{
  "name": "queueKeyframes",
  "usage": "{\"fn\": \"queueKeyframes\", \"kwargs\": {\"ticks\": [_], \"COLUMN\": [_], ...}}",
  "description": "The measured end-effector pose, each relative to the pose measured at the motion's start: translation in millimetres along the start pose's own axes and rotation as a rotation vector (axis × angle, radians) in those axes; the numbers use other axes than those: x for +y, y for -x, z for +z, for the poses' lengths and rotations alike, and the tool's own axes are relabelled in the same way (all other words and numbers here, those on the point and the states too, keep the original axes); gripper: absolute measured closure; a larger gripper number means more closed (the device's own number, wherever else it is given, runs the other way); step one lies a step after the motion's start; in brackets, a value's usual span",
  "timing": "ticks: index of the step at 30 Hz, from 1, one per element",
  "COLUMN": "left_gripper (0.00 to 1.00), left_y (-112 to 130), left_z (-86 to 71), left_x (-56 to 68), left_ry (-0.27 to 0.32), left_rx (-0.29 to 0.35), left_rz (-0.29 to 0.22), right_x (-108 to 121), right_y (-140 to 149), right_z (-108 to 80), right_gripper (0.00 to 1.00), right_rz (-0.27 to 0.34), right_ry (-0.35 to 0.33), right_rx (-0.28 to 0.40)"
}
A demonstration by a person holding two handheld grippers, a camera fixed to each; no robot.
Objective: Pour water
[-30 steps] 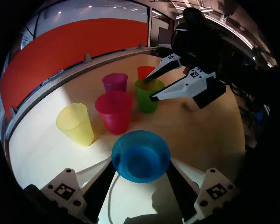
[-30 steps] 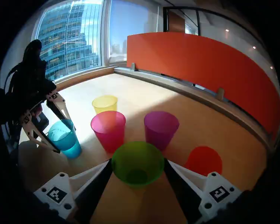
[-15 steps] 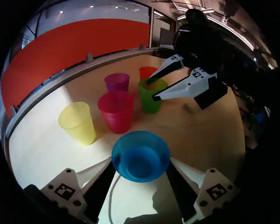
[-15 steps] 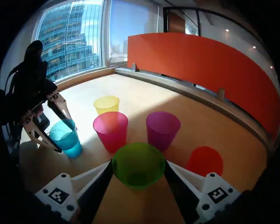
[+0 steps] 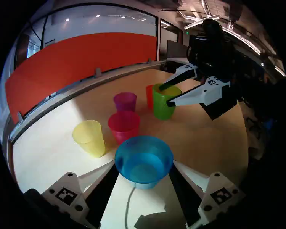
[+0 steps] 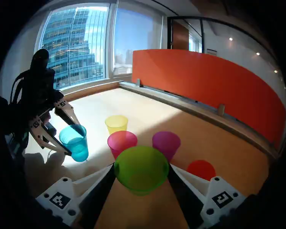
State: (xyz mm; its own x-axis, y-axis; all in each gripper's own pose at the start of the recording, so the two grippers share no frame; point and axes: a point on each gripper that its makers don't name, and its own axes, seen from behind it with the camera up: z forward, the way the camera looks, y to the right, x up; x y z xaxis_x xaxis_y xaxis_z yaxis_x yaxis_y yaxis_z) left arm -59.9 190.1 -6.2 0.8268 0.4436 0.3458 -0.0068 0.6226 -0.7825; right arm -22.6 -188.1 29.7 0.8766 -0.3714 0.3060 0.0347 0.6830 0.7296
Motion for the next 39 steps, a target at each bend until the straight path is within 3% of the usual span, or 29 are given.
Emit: {"fn": "queueKeyframes", "kwargs": {"ticks": [14,23,39], "left_gripper": [0.15,0.15,0.15], "left_y": [-52,-74,-98], "left_z": [-41.8,-59.5,-81.1], "left_x": [-8.7,-8.0,-9.7], "left_ry": [-0.078,-0.106,-0.141], "left_rx": [0.155,0.234,0.327], "left_rz": [-0.024,-0.037,-0.046], "right_x": [-15,-22,-33], "right_y": [-44,-76,-110], "right_z": [-36.7,-53.7,-64.3], "right_gripper": [0.06,0.06,0.06], "right_rz": [-0.021,-0.037,-0.072], "right_ry": [0.018,0.035,0.042], "right_rx": [0.133,0.254,0.361]}}
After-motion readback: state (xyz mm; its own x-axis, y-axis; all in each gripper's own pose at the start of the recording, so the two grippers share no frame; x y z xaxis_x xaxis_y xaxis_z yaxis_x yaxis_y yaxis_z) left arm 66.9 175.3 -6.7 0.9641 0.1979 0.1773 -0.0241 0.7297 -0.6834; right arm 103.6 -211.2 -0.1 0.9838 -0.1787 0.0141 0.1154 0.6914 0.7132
